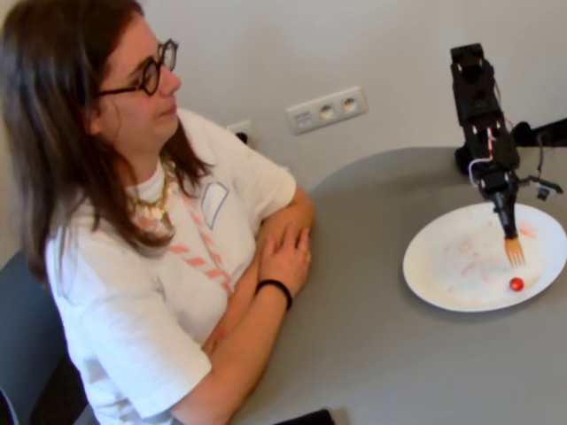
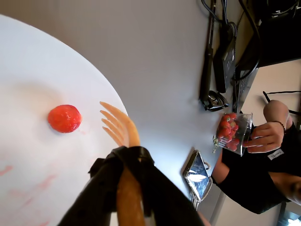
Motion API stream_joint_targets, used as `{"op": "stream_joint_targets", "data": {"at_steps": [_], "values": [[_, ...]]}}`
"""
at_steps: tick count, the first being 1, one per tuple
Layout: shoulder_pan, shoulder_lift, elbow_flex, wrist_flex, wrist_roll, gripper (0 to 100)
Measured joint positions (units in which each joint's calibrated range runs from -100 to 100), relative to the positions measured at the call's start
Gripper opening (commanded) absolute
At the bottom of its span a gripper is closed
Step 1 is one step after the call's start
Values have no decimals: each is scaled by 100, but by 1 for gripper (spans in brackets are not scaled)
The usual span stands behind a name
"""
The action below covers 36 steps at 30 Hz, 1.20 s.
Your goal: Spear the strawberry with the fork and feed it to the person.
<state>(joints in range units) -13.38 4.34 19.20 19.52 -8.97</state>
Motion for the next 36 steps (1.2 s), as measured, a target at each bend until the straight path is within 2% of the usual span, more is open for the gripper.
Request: {"op": "stream_joint_targets", "data": {"at_steps": [10,21,28,29,36], "values": [[34,101,9,-103,0,1],[126,978,-54,-146,0,1],[109,902,-100,669,0,1],[92,902,-109,1278,-5,1],[67,885,-118,1999,-5,1]]}}
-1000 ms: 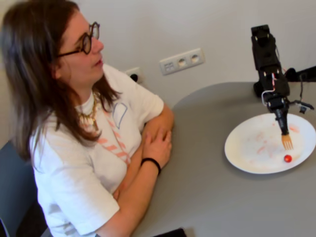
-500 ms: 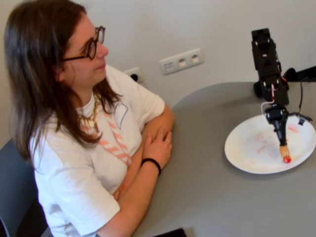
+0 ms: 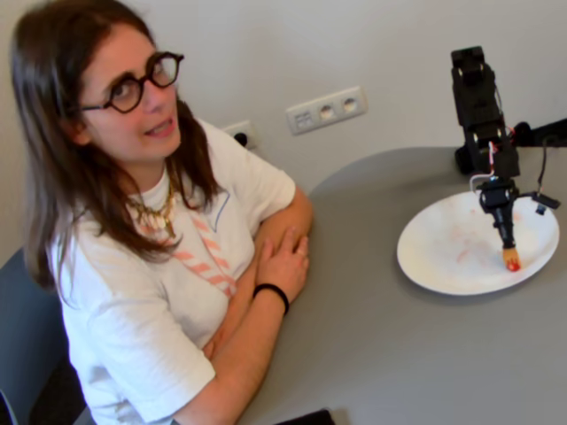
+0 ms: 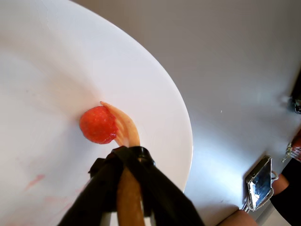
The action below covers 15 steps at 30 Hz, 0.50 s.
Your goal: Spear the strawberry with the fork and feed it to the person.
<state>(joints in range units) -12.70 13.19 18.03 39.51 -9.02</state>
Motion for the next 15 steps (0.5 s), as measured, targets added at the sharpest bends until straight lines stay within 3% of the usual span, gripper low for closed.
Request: {"op": "stream_joint_targets", "data": {"at_steps": [9,12,15], "values": [[-84,160,-942,-206,10,1],[-84,0,-1676,300,21,1],[117,-1298,-1821,867,42,1]]}}
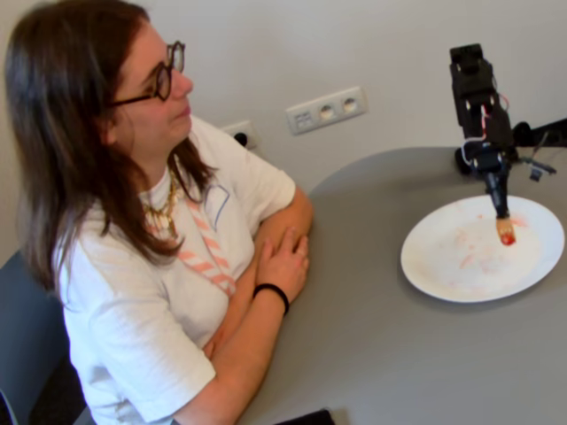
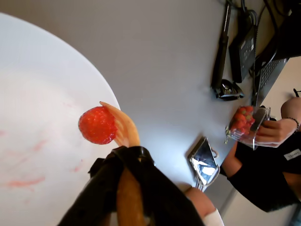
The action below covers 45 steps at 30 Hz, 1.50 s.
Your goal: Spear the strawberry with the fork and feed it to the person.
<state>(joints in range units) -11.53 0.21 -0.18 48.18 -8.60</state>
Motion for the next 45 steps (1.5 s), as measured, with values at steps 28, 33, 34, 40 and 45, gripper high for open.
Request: {"op": "stream_joint_targets", "data": {"at_steps": [28,33,34,40,45], "values": [[4906,-1382,-543,-5294,-36,1],[5149,84,-2274,-5363,-36,1],[5224,497,-2790,-5363,-36,1],[5618,2006,-4284,-5371,-448,1],[5660,2537,-4755,-5448,-474,1]]}}
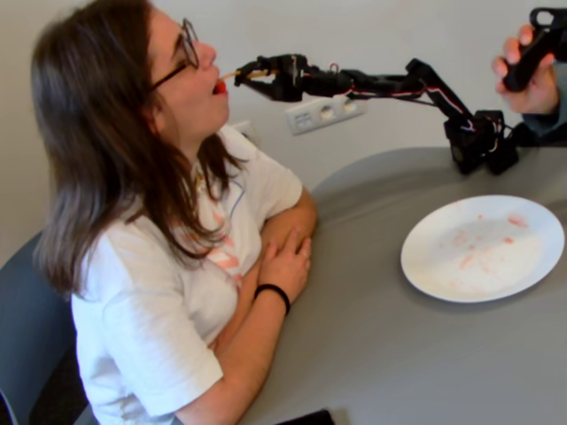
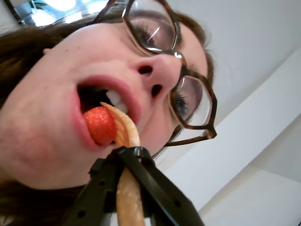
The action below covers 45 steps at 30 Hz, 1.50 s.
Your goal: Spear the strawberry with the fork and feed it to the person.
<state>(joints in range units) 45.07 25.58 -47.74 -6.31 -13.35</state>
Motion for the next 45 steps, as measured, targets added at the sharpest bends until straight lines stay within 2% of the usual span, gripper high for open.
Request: {"op": "stream_joint_targets", "data": {"at_steps": [9,12,14,15,17,19,20,22,25,29,31,33,38,41,43,45], "values": [[-50,169,-72,129,0,1],[-50,-177,-72,661,0,1],[-34,-944,-82,1544,-31,1],[-42,-1618,-72,2342,-42,1],[-42,-2309,-82,3046,-42,1],[-168,-3793,-91,4908,-26,1],[-252,-4256,-91,5483,-21,1],[-428,-4602,-91,5989,-21,1],[-973,-5815,-91,8700,-21,1],[-1627,-6844,-100,10227,-16,1],[-2432,-7754,190,10476,-16,1],[-2834,-8167,399,10476,-16,1],[-5501,-10855,3270,10450,-16,1],[-5786,-12103,4873,10159,16,1],[-5836,-12423,6784,9618,344,1],[-5878,-12448,7663,8829,615,1]]}}
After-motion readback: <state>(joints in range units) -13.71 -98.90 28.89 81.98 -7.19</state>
